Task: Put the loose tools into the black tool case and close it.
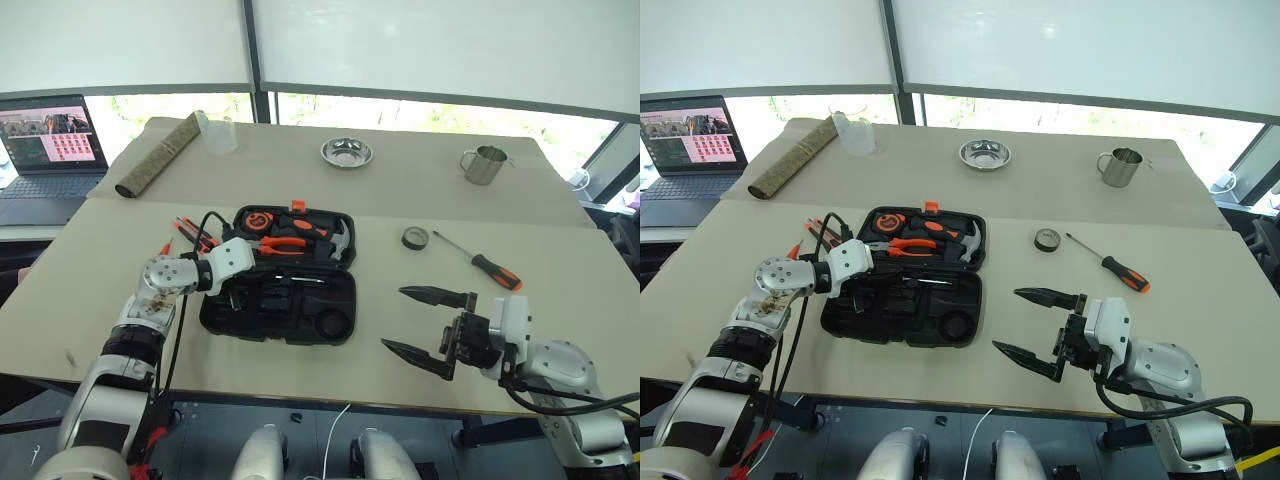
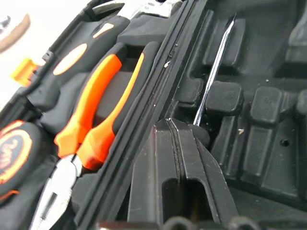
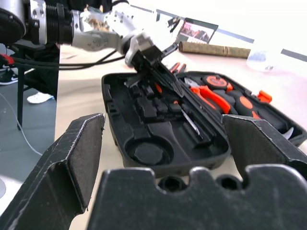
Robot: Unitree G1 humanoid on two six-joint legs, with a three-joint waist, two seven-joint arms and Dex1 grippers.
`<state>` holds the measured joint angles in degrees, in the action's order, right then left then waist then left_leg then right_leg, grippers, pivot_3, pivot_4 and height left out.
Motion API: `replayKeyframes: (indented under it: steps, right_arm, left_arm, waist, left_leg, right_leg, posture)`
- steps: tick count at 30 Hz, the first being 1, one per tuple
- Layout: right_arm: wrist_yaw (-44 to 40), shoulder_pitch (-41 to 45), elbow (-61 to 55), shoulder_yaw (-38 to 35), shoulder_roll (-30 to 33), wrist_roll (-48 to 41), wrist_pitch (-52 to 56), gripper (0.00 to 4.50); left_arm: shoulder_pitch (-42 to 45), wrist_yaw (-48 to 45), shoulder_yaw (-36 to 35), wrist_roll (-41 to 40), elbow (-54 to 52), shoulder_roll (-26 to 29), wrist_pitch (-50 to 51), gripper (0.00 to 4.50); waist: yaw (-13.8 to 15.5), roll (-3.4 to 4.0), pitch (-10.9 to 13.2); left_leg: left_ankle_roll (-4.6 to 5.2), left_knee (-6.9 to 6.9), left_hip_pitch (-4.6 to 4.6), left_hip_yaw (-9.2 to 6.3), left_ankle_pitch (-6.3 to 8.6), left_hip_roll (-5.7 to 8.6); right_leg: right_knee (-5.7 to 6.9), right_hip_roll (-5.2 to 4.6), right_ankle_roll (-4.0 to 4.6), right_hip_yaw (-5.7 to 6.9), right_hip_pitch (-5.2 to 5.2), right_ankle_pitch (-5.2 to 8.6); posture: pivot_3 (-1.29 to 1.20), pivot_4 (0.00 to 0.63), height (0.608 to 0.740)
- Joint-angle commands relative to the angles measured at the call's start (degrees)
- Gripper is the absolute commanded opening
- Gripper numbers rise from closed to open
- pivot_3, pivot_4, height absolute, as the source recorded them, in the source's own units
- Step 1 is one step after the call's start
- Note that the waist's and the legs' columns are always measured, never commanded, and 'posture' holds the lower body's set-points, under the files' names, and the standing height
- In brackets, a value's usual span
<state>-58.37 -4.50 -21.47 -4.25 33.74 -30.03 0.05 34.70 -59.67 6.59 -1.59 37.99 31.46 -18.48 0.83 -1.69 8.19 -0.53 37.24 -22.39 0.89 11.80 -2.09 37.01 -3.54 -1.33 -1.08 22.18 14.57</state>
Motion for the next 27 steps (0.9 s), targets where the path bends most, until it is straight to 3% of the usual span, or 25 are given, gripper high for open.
replayKeyframes:
  steps: [1, 3, 7, 13, 19, 24, 27]
  right_arm:
    - [0.80, 0.93, 0.06, -2.60, -0.50, -0.91, -1.76, 4.50]
    - [0.58, 0.79, 0.55, -3.60, -0.55, -1.11, -2.29, 4.50]
    - [0.54, 0.21, 1.16, -5.61, -0.73, -1.21, -3.62, 4.50]
    - [1.94, -1.53, 3.11, -8.10, -1.62, 1.36, -7.54, 4.50]
    - [3.60, -13.19, 6.75, -20.58, -1.22, 0.45, -9.34, 4.50]
    - [6.01, -18.13, 10.42, -26.35, -2.07, 1.23, -10.42, 4.50]
    - [9.23, -15.63, 12.70, -26.61, -1.52, 2.38, -8.61, 4.50]
  left_arm:
    - [-2.06, -0.57, -5.37, -6.63, -0.40, -0.28, 0.92, 0.26]
    - [-3.66, -2.08, -9.81, -12.29, -3.61, 0.97, 2.45, 0.76]
    - [-10.82, -1.04, -18.39, -19.71, -13.31, 5.16, 7.69, 2.20]
    - [-34.00, 6.02, -31.15, -25.22, -31.31, 6.95, 15.23, 4.45]
    - [-47.73, 2.11, -33.74, -29.16, -43.68, 7.06, 16.35, 4.49]
    - [-48.88, -2.54, -31.17, -30.06, -45.91, 9.33, 18.21, 4.49]
    - [-46.74, -3.96, -28.84, -30.42, -46.02, 9.69, 19.45, 4.49]
  waist:
    - [-0.14, -0.01, 0.01]
    - [-0.26, -0.05, 0.04]
    - [-1.01, -0.14, 0.09]
    - [-1.68, -0.15, 0.12]
    - [0.63, -0.32, 0.17]
    - [0.23, -0.29, 0.16]
    - [-0.53, -0.27, 0.16]
  left_leg:
    - [0.00, 0.00, -0.02, 0.00, 0.00, -0.02]
    - [0.00, 0.00, -0.13, -0.01, 0.00, -0.05]
    - [0.00, 0.00, -0.51, -0.04, 0.00, -0.13]
    - [0.02, -0.34, -0.45, 0.17, 0.02, -0.28]
    - [0.00, -0.29, -0.50, 0.50, 0.02, -0.39]
    - [-0.01, -0.30, -0.46, 0.88, 0.03, -0.54]
    - [-0.01, -0.35, -0.32, 1.06, 0.03, -0.66]
  right_leg:
    - [0.00, 0.01, 0.00, 0.00, 0.03, 0.00]
    - [0.01, 0.04, 0.02, 0.00, 0.15, -0.01]
    - [0.05, 0.10, 0.44, -0.01, 0.56, -0.26]
    - [0.07, 0.05, 0.46, -0.40, 0.82, -0.27]
    - [-0.07, -0.02, 0.49, -0.40, 0.84, -0.25]
    - [-0.19, 0.12, 0.52, -0.71, 0.93, 0.12]
    - [-0.16, 0.21, 0.54, -0.88, 0.94, 0.13]
  posture:
    - [0.00, 0.150, 0.740]
    - [0.00, 0.150, 0.740]
    - [0.00, 0.150, 0.740]
    - [0.00, 0.150, 0.740]
    - [0.00, 0.150, 0.740]
    - [0.00, 0.150, 0.740]
    - [0.00, 0.150, 0.740]
